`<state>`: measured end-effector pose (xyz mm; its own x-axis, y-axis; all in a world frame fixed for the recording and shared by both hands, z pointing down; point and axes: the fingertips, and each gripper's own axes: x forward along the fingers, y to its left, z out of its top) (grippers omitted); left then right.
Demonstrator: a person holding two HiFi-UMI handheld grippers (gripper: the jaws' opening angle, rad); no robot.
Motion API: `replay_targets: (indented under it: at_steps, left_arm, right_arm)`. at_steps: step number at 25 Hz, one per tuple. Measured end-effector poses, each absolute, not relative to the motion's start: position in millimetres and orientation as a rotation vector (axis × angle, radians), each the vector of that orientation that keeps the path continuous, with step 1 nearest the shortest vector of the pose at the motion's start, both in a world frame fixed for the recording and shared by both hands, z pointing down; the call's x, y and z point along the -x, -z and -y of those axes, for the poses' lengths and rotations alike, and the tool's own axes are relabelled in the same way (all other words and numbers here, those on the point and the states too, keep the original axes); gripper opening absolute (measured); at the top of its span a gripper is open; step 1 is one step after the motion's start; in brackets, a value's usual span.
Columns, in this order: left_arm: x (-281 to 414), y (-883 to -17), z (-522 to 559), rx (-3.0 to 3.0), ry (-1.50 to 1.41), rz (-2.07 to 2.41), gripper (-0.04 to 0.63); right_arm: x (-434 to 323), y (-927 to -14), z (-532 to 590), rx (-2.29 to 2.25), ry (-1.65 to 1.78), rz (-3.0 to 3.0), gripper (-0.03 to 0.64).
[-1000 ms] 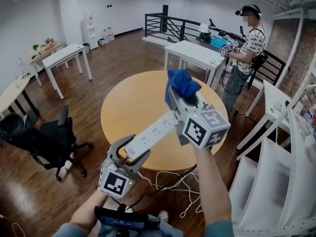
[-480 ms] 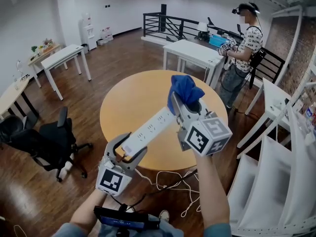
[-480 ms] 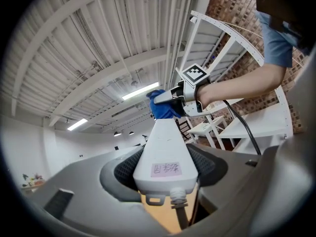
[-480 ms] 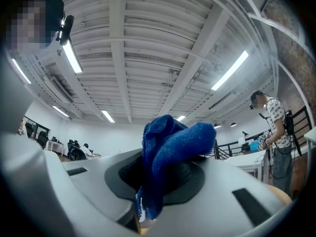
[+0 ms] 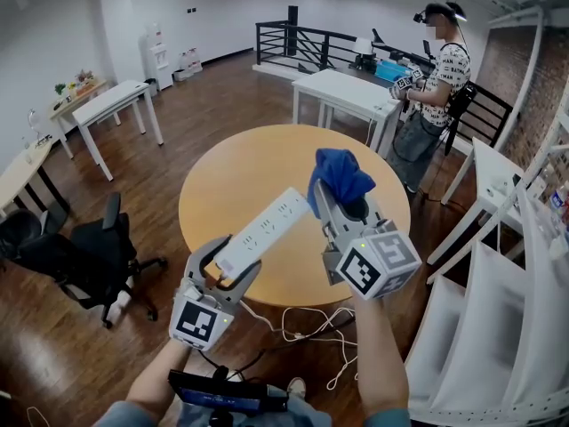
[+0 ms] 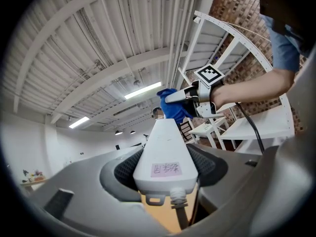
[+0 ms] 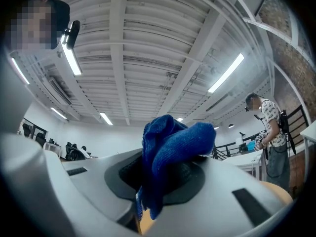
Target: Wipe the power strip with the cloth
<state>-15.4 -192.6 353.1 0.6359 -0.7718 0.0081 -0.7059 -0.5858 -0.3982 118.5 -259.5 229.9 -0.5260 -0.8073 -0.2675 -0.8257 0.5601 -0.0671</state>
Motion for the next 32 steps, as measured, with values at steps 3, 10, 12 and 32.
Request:
replay_targets:
  at_steps: [3,10,12,32]
  left_arm:
    - [14.9,-352.7,194.2,2.527,0.231,-1.19,0.279]
    - [16.9,-352.3,196.1,2.545,0.213,-1.201,0.279]
    - [17.2,-353.0,196.4,2.547,0.217,-1.202,0.279]
    - [12.1,-357.0,202.3,2.598,0.2,-1.235,0.279]
  right_arm:
    - [-123.1,-235.0,252.8,1.372,-0.108,-2.516,0.071]
    - [-119.2,-252.7,245.3,1.368,-0.077,-2.506,0.071]
    - [-117.8,-256.3,241.5,1.365,-0.072,-2.499,0.071]
    - [-61.8,-303.2,196.8,1.247,-0.048,-2.568,0.071]
